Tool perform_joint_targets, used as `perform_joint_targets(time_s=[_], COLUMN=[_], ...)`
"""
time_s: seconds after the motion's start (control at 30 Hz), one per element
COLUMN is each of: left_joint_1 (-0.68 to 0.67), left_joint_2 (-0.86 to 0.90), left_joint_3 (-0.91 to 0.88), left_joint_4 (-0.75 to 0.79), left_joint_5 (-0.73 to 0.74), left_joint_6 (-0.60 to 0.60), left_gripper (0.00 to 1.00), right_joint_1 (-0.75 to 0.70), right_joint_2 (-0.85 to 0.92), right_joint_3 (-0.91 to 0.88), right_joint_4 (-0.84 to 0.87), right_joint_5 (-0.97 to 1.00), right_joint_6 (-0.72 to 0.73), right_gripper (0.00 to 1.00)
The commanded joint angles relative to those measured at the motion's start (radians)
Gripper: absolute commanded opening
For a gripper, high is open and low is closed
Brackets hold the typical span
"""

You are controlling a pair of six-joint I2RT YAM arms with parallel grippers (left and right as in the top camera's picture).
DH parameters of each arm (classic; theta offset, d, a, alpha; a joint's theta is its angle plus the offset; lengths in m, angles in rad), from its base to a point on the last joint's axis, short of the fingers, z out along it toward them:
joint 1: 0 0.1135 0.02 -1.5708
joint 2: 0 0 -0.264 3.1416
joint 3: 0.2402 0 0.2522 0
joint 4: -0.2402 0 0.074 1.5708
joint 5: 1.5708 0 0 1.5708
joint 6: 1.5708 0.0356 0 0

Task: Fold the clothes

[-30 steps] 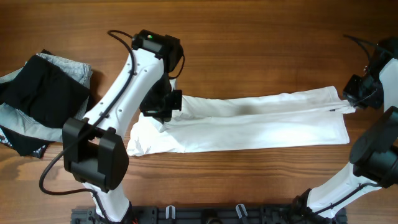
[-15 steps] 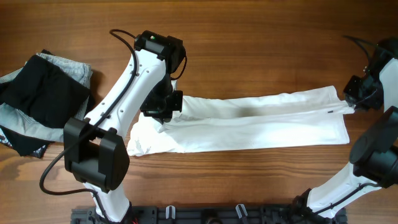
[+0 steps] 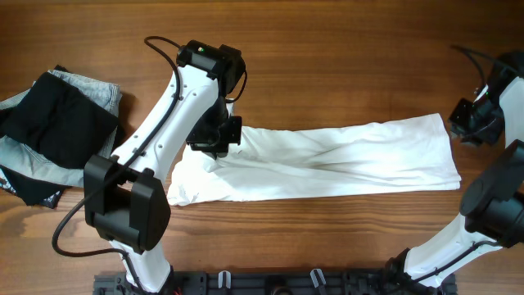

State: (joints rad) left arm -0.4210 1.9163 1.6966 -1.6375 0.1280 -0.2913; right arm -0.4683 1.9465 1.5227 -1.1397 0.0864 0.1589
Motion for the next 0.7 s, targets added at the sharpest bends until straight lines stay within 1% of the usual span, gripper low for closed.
perform_joint_targets(time_s=[0.0,0.07,0.23,0.3,0.33,0.47,0.67], left_joint_1=[-0.001,-0.001,-0.001,-0.001,-0.001,-0.001,-0.001], left_joint_2=[-0.023,-0.022,-0.022,-0.022,-0.022,-0.022,-0.022], left_joint_3=[-0.012,-0.022,-0.101,-0.139,-0.166,-0.175,-0.175], left_joint_4=[0.029,0.045,0.126,0.190,0.257,0.393,0.496], left_joint_5=[-0.010,-0.010,-0.010,-0.022,-0.023,-0.041,-0.129], left_joint_6=[-0.006,-0.006,-0.006,-0.010,-0.009,-0.009,-0.009], left_gripper=[0.08,0.08,0.06,0.04,0.04,0.04,0.04], right_joint_1=[0.000,0.000,-0.001,0.000,0.000,0.000,0.000], right_joint_2=[-0.016,-0.016,-0.016,-0.016,-0.016,-0.016,-0.016], right_joint_3=[-0.079,-0.140,-0.191,-0.191,-0.191,-0.191,-0.191], right_joint_4=[0.026,0.066,0.104,0.108,0.109,0.109,0.109], right_joint_5=[-0.064,-0.070,-0.079,-0.078,-0.078,-0.078,-0.078], right_joint_6=[-0.001,0.001,0.016,0.016,0.016,0.016,0.016], right_gripper=[0.21,0.21,0.22,0.22,0.22,0.22,0.22])
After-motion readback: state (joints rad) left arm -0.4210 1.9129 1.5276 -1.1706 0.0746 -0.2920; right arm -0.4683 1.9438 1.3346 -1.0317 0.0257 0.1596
